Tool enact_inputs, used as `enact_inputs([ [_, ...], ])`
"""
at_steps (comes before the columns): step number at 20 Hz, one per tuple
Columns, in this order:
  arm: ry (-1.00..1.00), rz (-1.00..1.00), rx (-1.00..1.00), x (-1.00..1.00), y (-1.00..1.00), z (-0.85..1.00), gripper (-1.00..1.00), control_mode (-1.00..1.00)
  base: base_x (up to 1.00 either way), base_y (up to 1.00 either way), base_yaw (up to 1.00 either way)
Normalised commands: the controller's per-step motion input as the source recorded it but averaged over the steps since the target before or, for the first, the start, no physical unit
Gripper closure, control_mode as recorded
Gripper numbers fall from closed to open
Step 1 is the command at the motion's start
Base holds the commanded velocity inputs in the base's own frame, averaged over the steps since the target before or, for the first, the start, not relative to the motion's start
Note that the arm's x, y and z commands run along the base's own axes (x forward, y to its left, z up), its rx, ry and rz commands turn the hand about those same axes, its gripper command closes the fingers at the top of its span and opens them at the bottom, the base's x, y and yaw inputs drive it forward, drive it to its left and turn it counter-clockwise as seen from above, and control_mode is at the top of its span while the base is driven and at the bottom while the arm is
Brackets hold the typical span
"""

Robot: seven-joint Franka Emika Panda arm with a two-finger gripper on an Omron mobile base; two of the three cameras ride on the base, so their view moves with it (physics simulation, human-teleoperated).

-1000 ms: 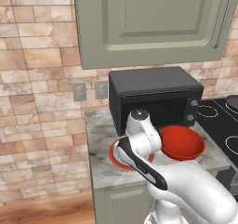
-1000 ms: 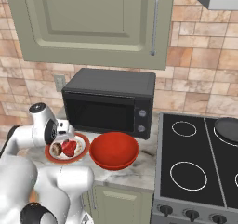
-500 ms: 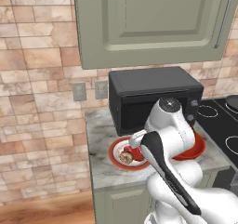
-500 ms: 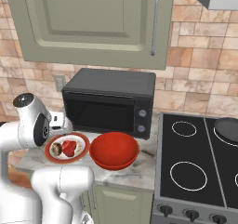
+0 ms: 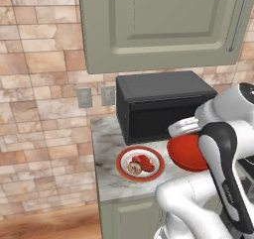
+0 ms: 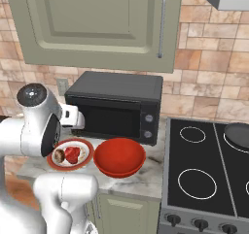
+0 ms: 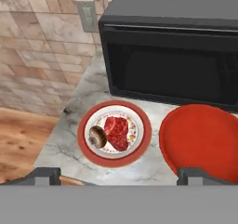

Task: Place the steak on the plate and place the mushroom on the same plate.

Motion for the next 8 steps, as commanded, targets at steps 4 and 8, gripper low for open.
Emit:
enact_inputs([
  [4, -0.09, 0.00, 0.06, -0.12, -0.39, 0.26, -1.00, -1.00, 0.00, 0.00, 0.00],
  [8, -0.07, 0.00, 0.00, -0.26, -0.42, 0.24, -1.00, -1.00, 0.00, 0.00, 0.00],
])
